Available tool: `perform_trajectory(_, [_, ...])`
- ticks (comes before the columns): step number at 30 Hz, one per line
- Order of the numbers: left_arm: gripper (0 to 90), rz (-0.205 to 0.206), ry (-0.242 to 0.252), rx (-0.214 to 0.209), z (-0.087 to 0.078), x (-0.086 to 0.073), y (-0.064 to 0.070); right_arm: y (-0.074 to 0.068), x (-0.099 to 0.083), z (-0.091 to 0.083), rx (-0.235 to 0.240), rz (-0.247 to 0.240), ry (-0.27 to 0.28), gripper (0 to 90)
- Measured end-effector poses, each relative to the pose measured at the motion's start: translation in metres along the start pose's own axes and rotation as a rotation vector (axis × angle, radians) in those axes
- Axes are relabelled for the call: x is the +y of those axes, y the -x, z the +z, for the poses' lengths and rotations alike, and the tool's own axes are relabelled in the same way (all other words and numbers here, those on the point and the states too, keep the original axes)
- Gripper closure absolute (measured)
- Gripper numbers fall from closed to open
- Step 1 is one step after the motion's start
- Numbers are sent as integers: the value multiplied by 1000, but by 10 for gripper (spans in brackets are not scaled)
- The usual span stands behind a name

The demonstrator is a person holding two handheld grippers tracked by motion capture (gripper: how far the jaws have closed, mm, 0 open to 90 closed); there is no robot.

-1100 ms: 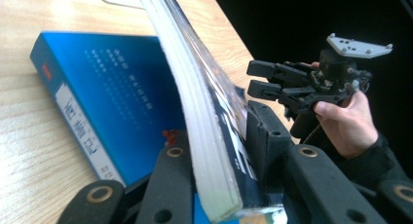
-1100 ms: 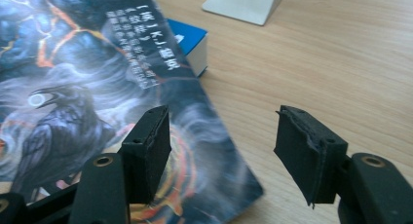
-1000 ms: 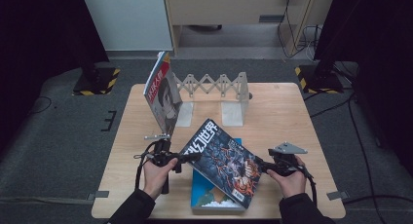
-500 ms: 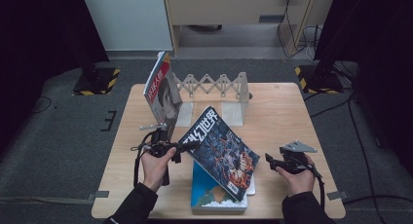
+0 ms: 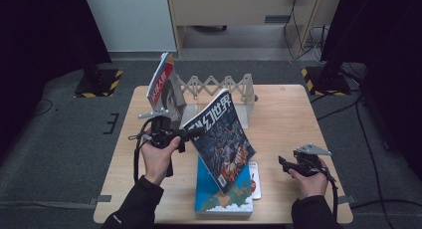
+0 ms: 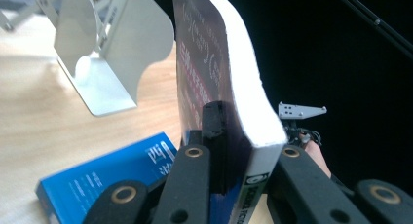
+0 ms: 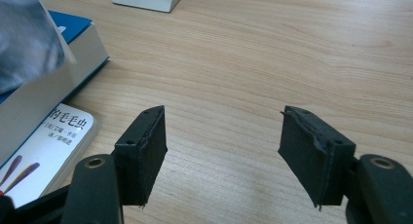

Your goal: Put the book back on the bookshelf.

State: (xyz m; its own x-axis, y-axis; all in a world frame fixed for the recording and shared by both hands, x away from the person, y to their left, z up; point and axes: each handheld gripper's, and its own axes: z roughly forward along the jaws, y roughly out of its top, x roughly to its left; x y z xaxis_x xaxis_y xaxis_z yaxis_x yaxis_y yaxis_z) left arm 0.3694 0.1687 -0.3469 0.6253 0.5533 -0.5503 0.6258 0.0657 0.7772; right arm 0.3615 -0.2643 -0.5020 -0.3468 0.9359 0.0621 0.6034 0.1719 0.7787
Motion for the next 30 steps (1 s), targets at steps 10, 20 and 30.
perform_trajectory(10, [817,45,77,54,-23,22,4,4,-3,3,-8,1,-25,332])
perform_trajectory(20, [817,85,154,139,-52,49,5,8,-9,13,-25,-2,-105,249])
perform_trajectory(30, [817,113,206,238,-72,74,2,9,-16,21,-29,-14,-173,183])
